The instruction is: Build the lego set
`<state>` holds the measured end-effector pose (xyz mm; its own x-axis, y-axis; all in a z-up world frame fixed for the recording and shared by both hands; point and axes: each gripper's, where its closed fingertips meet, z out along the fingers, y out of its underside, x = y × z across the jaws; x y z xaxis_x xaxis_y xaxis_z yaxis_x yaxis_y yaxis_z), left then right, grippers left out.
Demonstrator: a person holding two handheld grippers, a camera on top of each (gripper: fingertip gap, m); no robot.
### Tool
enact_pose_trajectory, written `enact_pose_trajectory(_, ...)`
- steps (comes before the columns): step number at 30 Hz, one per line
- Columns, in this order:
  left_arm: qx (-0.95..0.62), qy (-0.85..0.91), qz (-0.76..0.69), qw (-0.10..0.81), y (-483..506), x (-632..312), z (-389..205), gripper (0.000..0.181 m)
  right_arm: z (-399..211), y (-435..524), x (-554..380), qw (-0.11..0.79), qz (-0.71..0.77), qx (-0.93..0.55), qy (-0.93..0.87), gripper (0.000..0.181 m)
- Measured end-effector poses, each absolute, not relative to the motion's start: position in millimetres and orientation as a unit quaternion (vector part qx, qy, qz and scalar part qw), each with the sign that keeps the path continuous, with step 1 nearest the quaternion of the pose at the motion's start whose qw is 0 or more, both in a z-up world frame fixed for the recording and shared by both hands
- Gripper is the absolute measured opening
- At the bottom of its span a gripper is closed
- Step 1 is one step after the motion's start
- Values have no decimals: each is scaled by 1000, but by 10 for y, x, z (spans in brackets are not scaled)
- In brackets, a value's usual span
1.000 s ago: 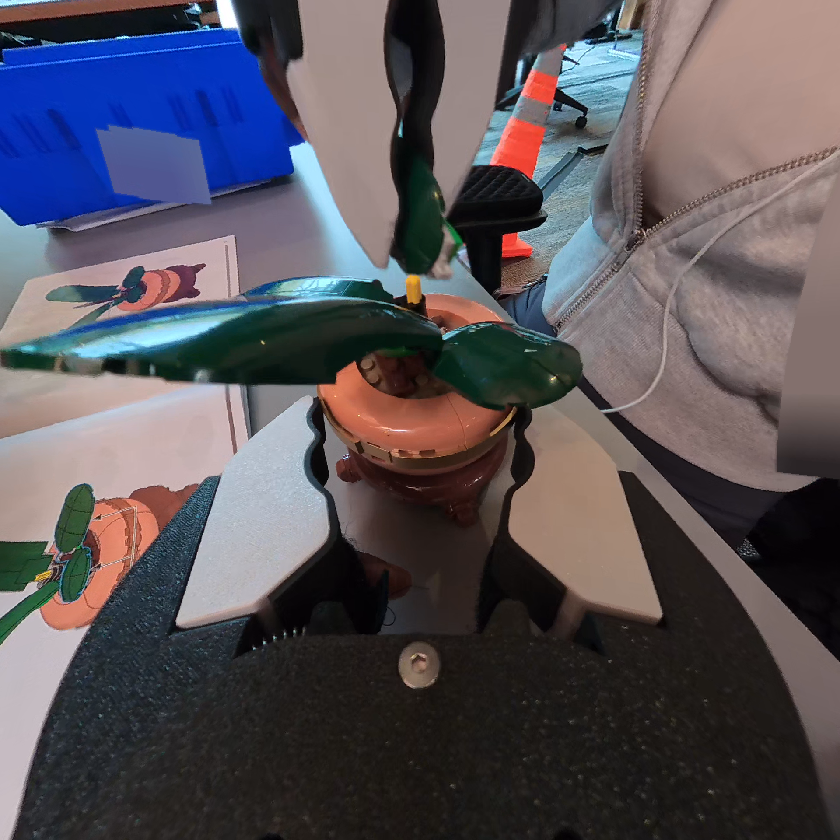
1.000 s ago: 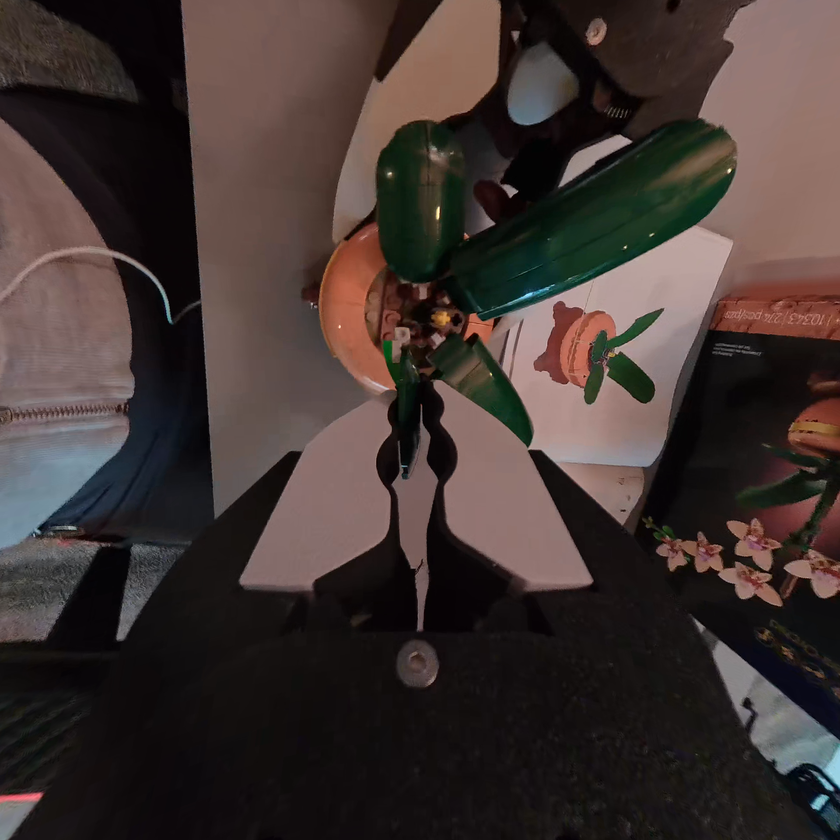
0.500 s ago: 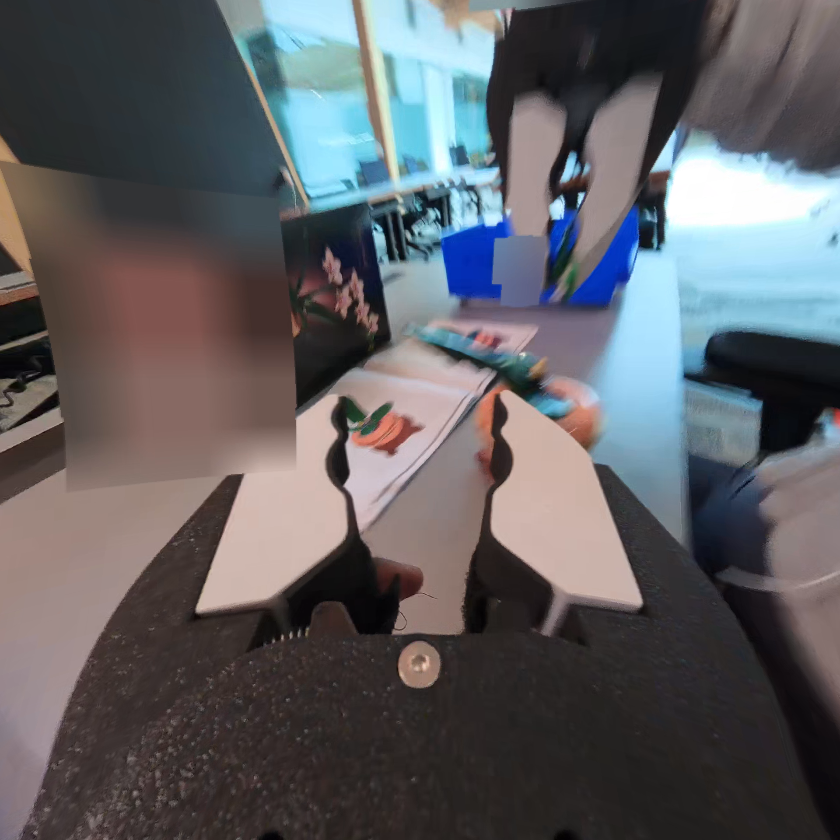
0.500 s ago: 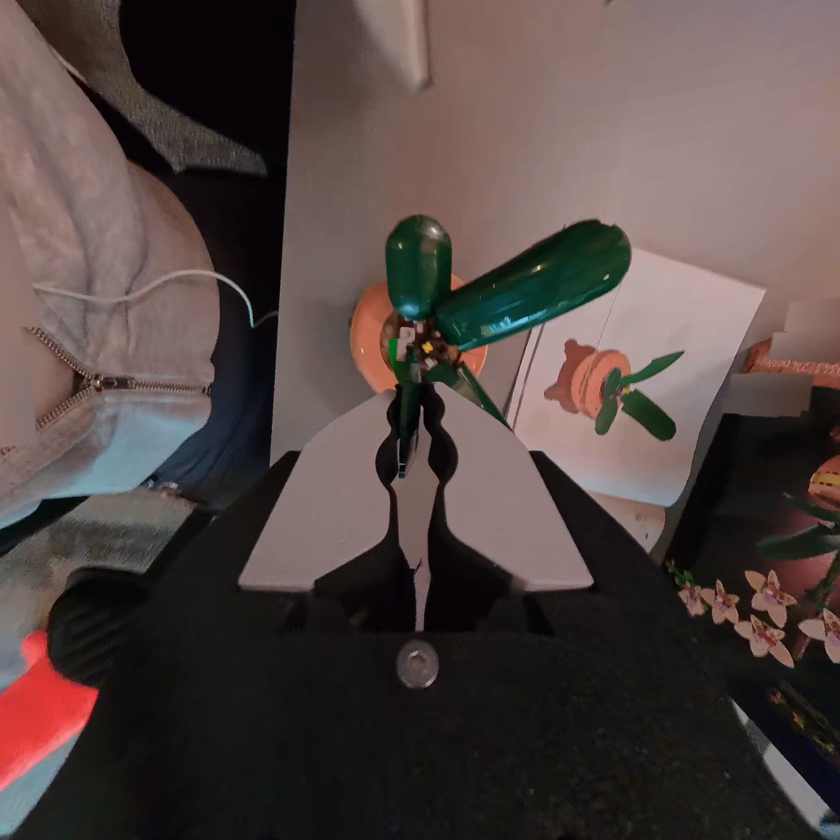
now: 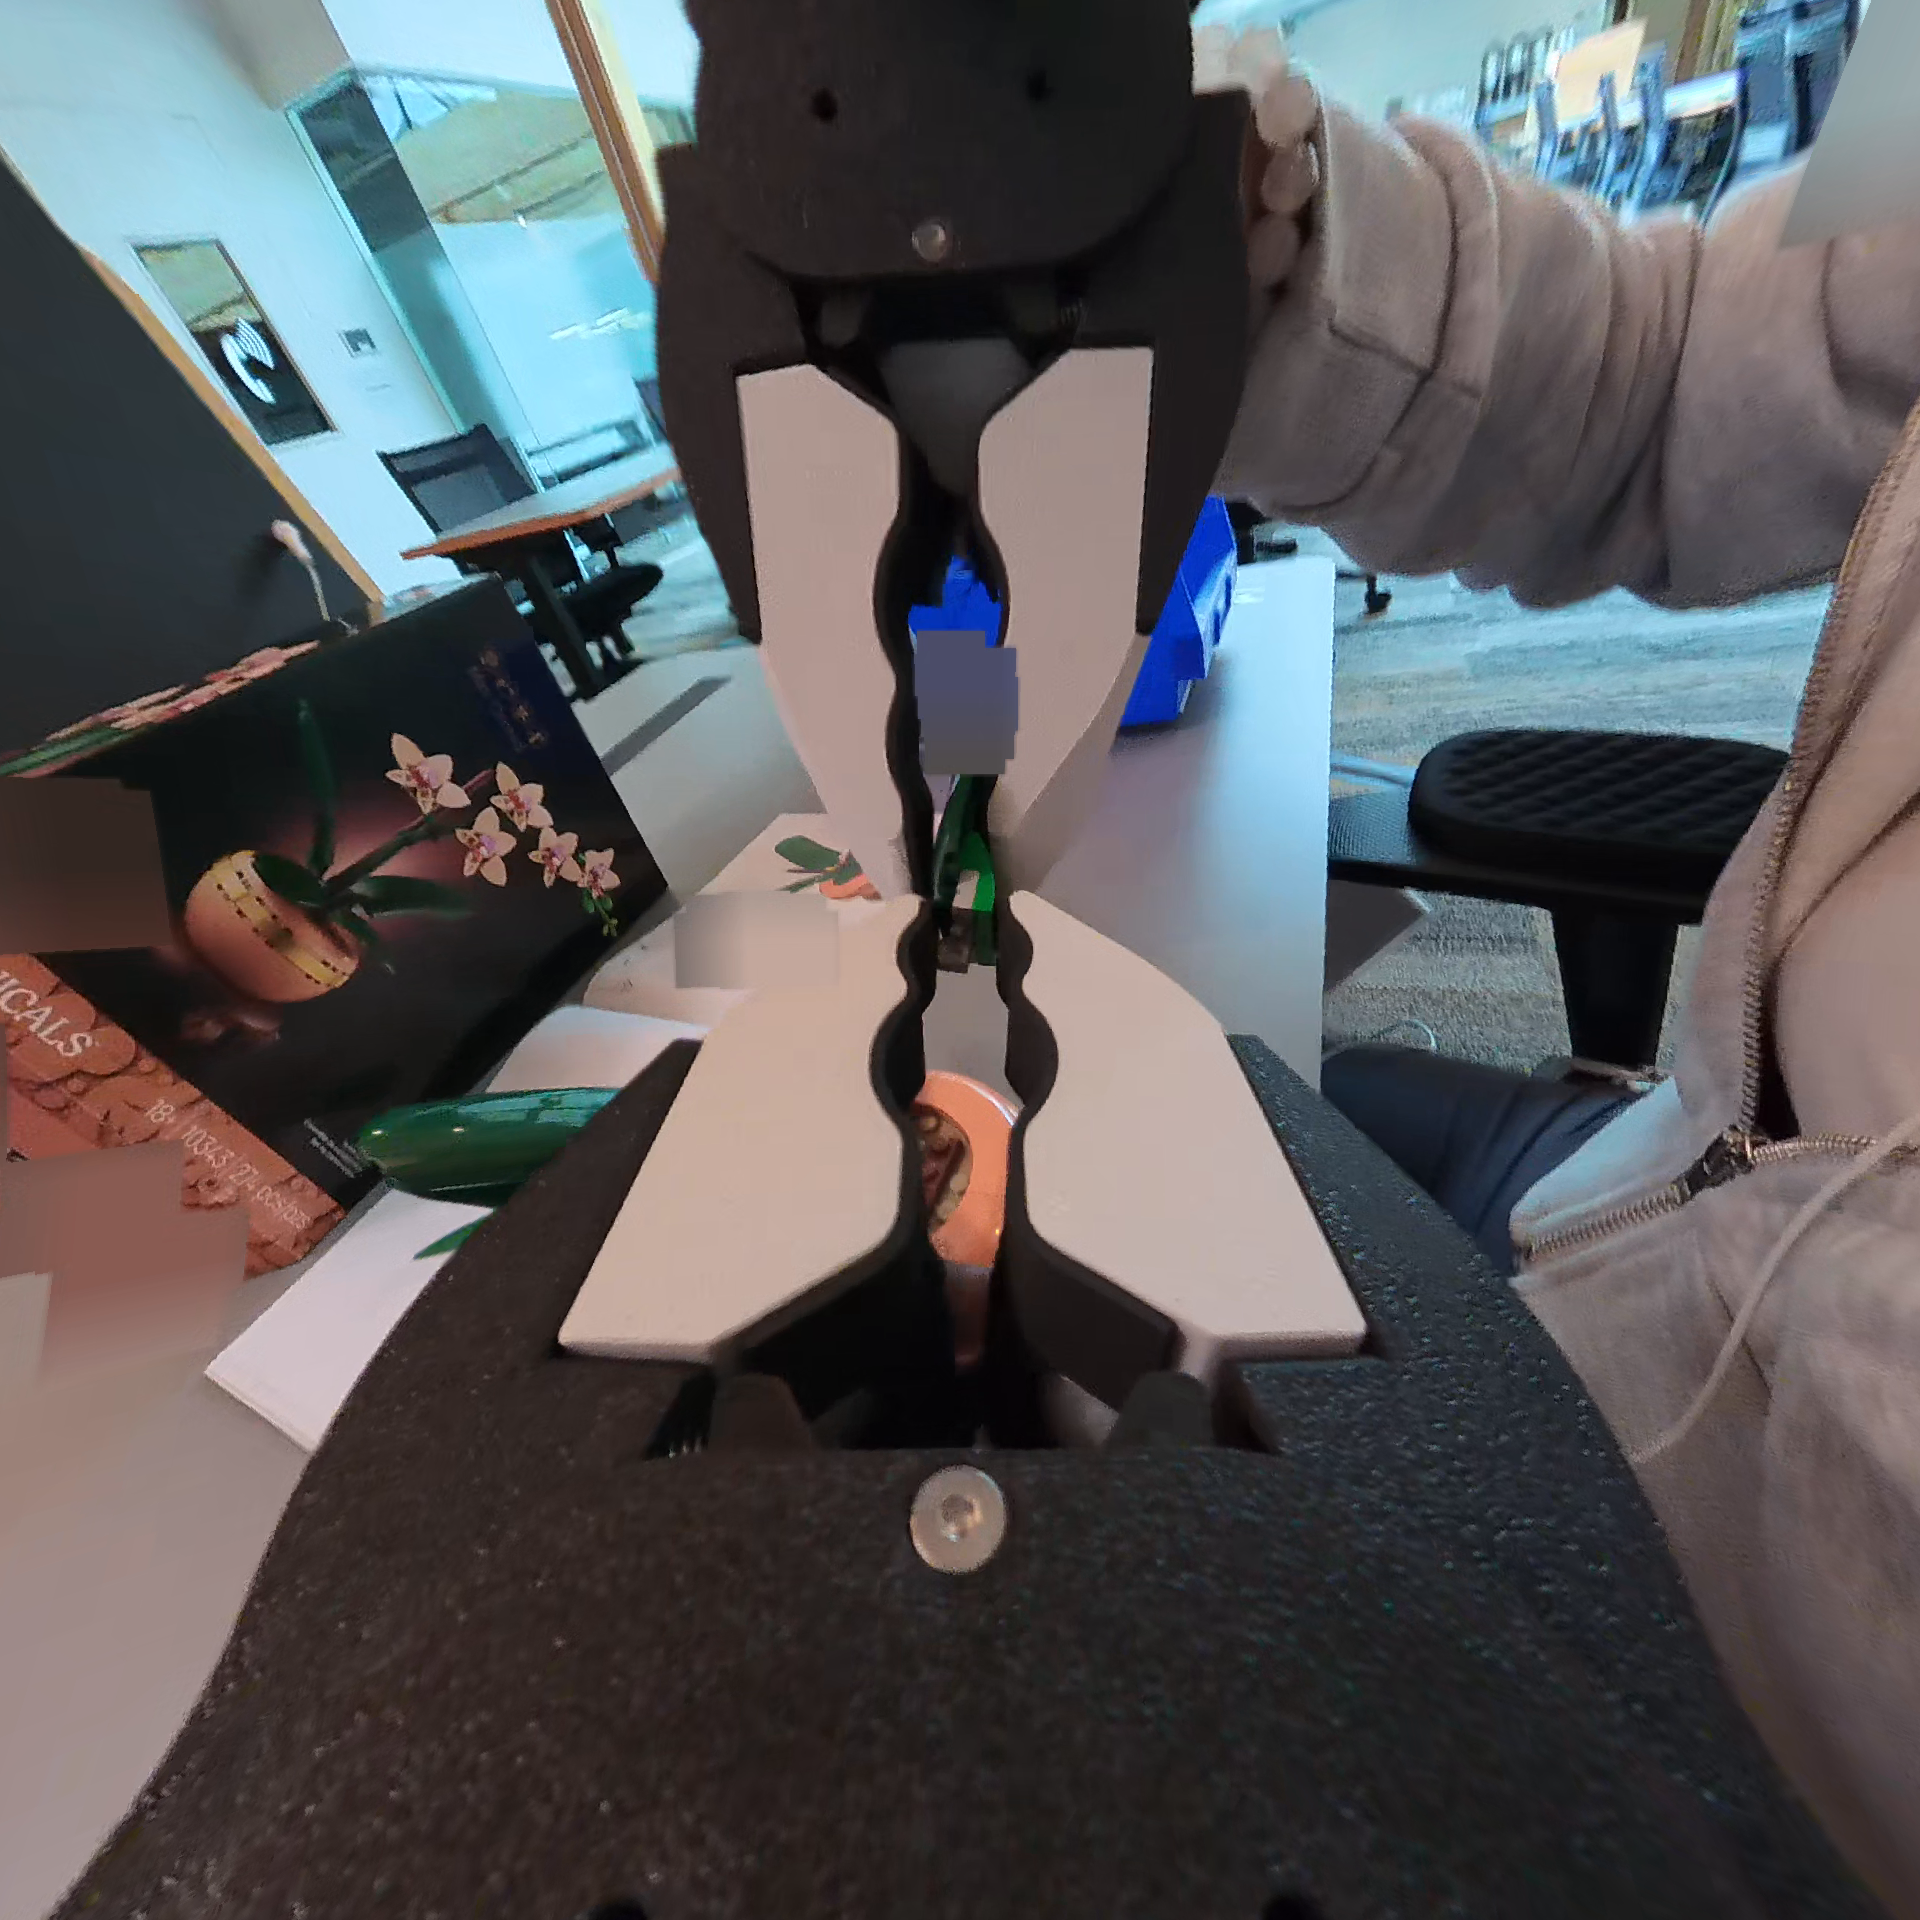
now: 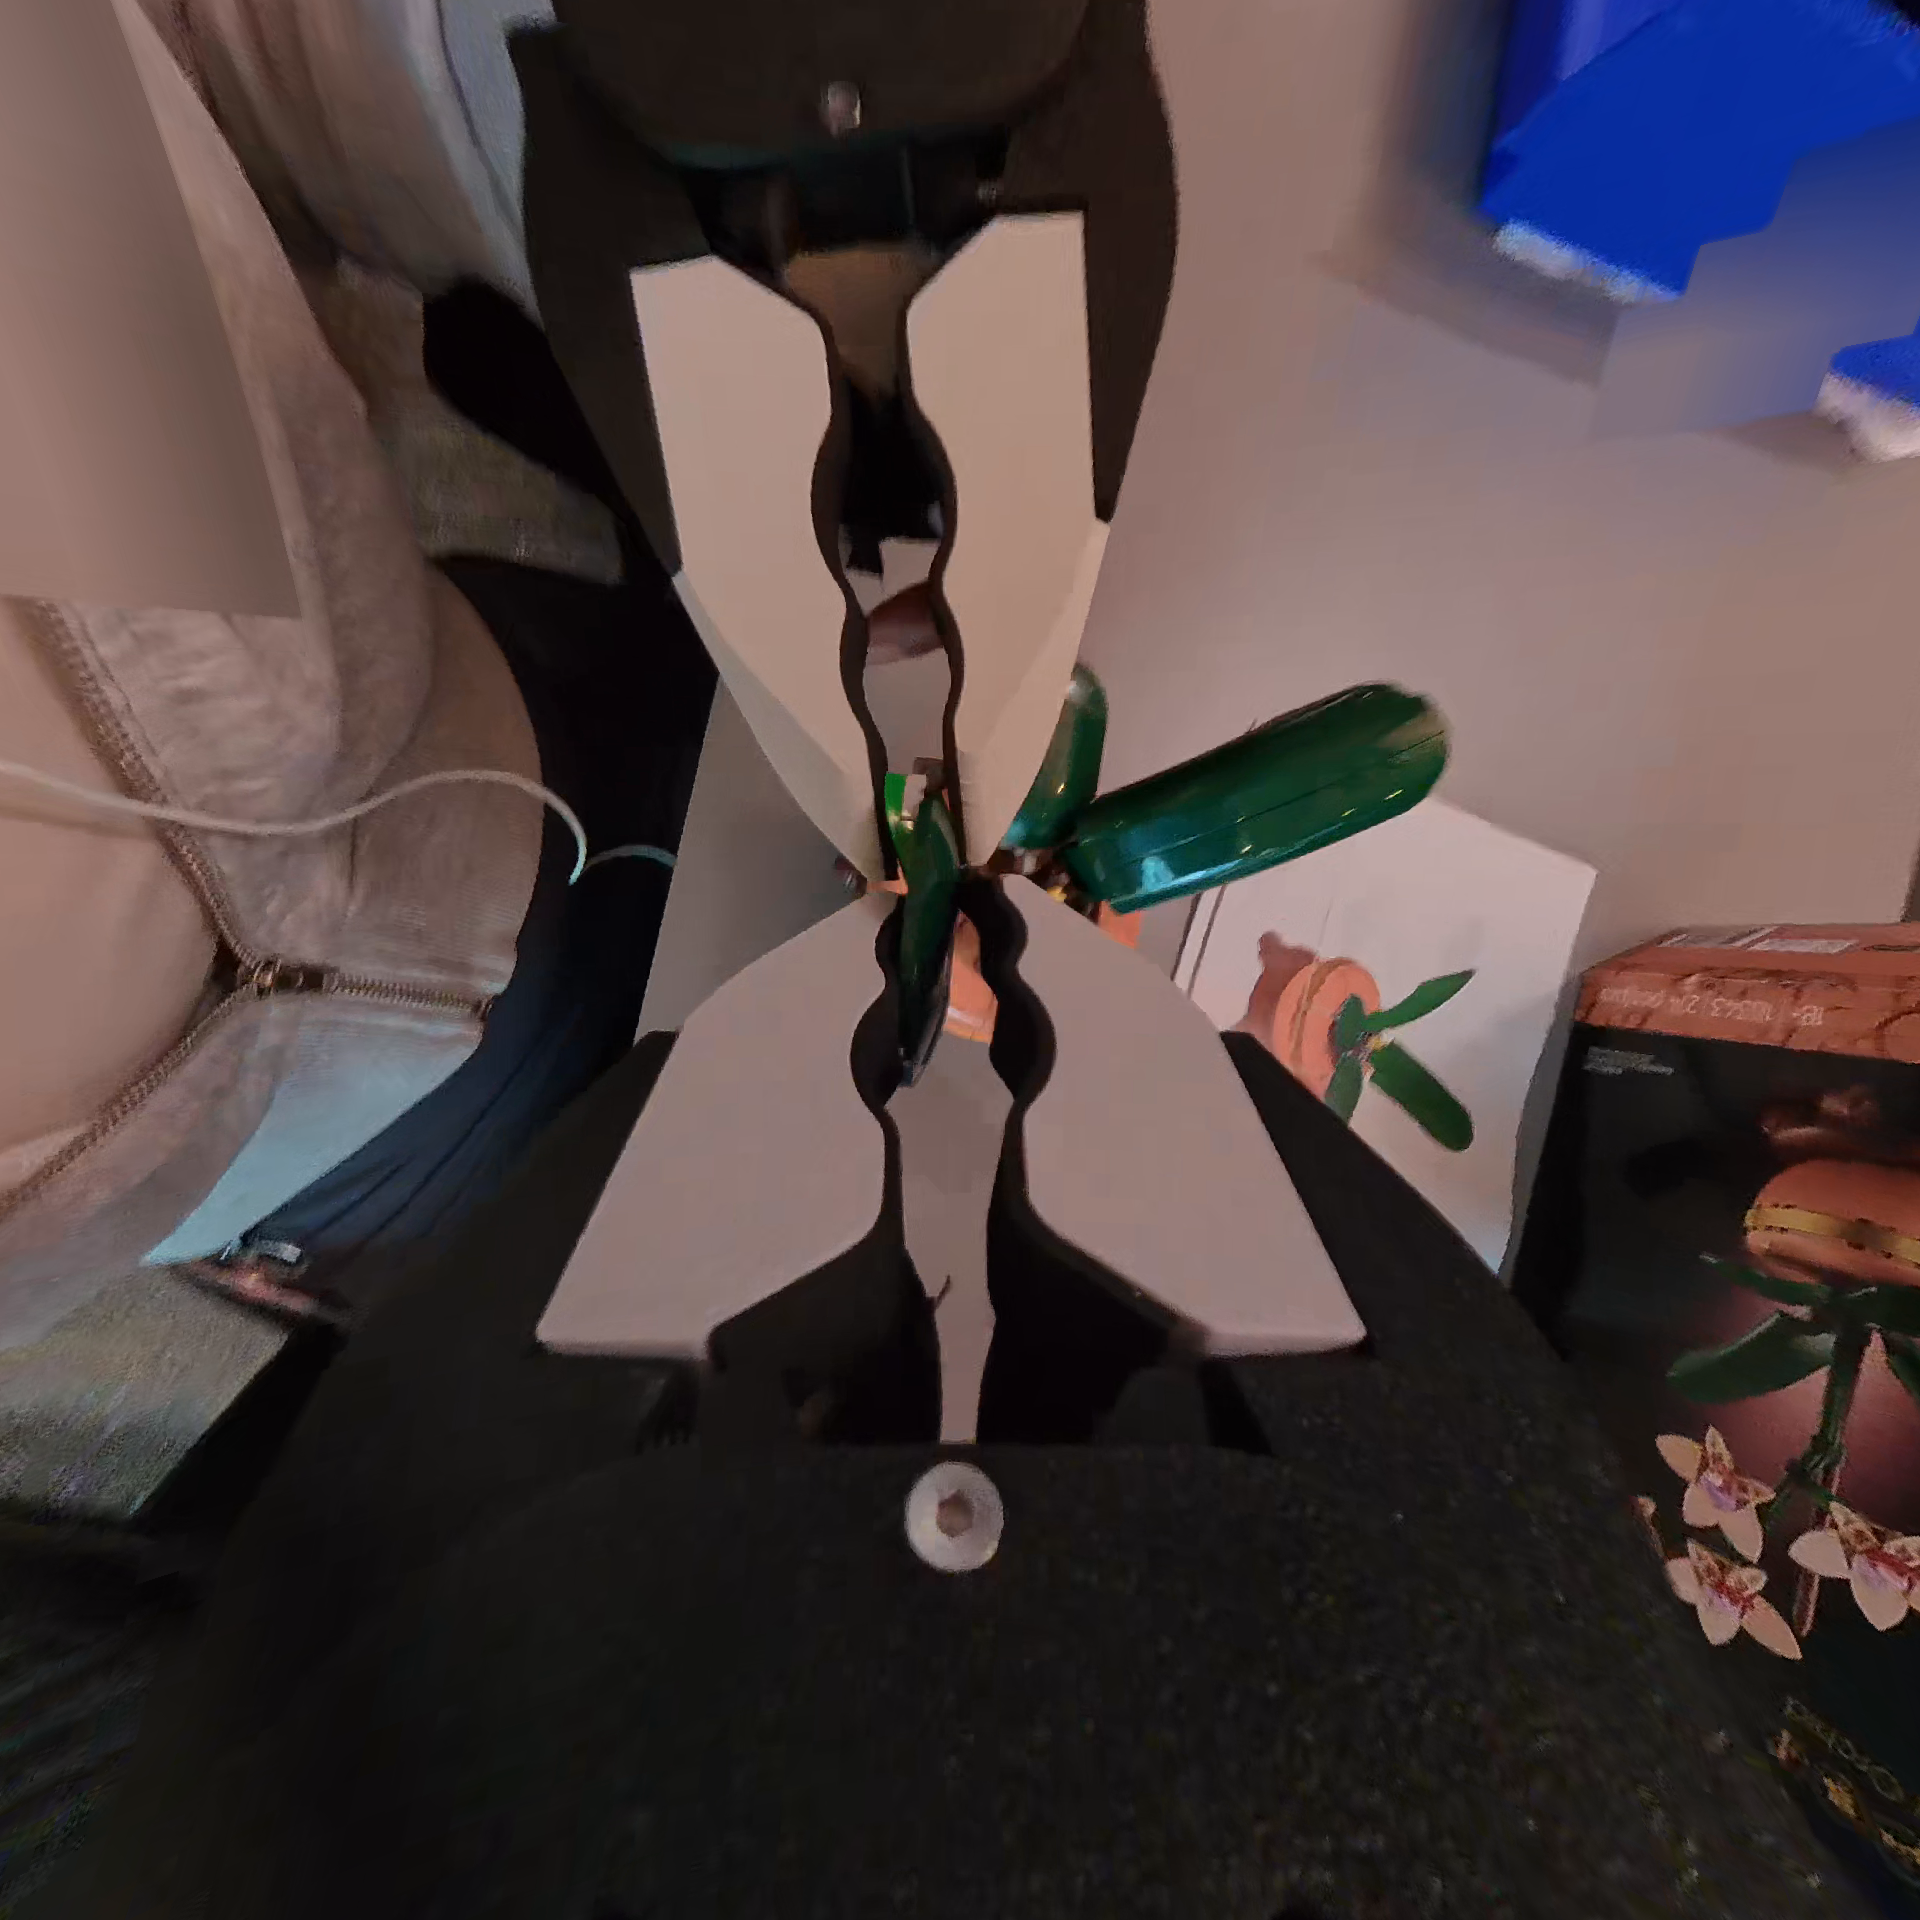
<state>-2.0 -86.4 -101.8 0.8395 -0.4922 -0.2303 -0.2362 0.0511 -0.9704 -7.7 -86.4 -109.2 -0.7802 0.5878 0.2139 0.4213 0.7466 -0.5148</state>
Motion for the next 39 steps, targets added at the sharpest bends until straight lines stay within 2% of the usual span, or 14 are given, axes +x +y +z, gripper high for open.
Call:
enact_pose_trajectory(3,-623,228,-150,733,-927,-62,-824,9,-853,-927,-113,243,321,-268,-875,29)
enact_pose_trajectory(5,-591,205,-188,758,-975,-66,-732,9,-690,-991,-130,271,403,-263,-834,24)
enact_pose_trajectory(7,-580,197,-195,766,-971,-44,-709,9,-623,-1061,-101,262,462,-256,-808,17)
enact_pose_trajectory(14,-583,203,-197,762,-936,35,-725,10,-681,-1068,-70,235,460,-254,-817,8)
enact_pose_trajectory(15,-589,205,-189,758,-950,14,-730,14,-679,-1004,-90,246,441,-254,-825,8)
enact_pose_trajectory(17,-617,207,-148,744,-1017,-123,-766,36,-710,-840,-102,246,388,-260,-849,8)
enact_pose_trajectory(21,-729,181,-11,660,-1216,-624,-1161,71,-1038,-665,-104,183,267,-279,-904,8)
enact_pose_trajectory(23,-758,164,-4,632,-1240,-701,-1379,80,-1244,-659,-118,141,219,-292,-920,9)
enact_pose_trajectory(27,-786,159,-36,596,-1013,-589,-1789,92,-1428,-687,-199,117,187,-298,-929,8)
enact_pose_trajectory(32,-786,164,-74,591,-833,-487,-1912,88,-1555,-616,-248,100,183,-336,-918,9)
enact_pose_trajectory(39,-780,174,-85,595,-828,-485,-1893,73,-1604,-648,-262,83,175,-337,-921,8)
